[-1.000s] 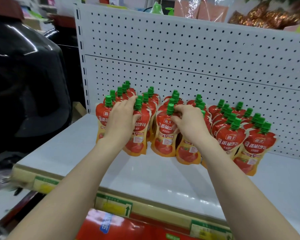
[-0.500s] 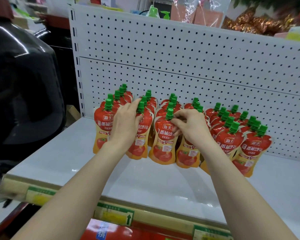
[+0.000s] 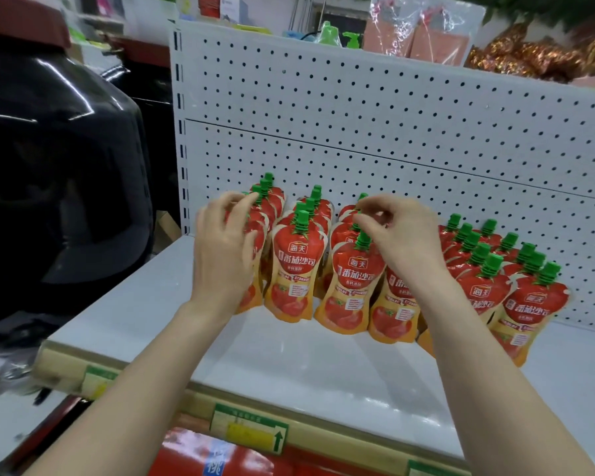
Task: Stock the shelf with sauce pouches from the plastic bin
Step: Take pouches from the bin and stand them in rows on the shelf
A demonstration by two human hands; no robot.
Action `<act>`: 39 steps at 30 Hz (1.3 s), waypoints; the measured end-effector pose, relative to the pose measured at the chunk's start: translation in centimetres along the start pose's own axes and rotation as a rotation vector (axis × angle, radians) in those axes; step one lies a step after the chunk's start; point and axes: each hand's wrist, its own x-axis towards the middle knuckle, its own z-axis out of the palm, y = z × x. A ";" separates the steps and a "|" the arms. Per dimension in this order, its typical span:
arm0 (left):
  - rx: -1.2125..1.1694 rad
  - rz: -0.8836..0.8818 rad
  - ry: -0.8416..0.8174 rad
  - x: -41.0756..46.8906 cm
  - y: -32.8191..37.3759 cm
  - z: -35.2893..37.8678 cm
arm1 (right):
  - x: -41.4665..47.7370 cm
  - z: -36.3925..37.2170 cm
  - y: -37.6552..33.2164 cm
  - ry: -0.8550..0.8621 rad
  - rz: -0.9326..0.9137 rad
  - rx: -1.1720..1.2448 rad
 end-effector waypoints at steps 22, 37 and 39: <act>-0.092 -0.229 -0.302 2.9 -4.7 -0.2 | 5.6 4.2 -2.7 -0.417 0.057 -0.185; 0.012 0.038 -0.069 2.2 -2.2 0.2 | 5.3 3.9 -2.5 -0.376 0.013 -0.308; -0.008 0.107 -0.046 2.1 -1.2 0.2 | 4.3 2.5 -2.1 -0.266 0.031 -0.212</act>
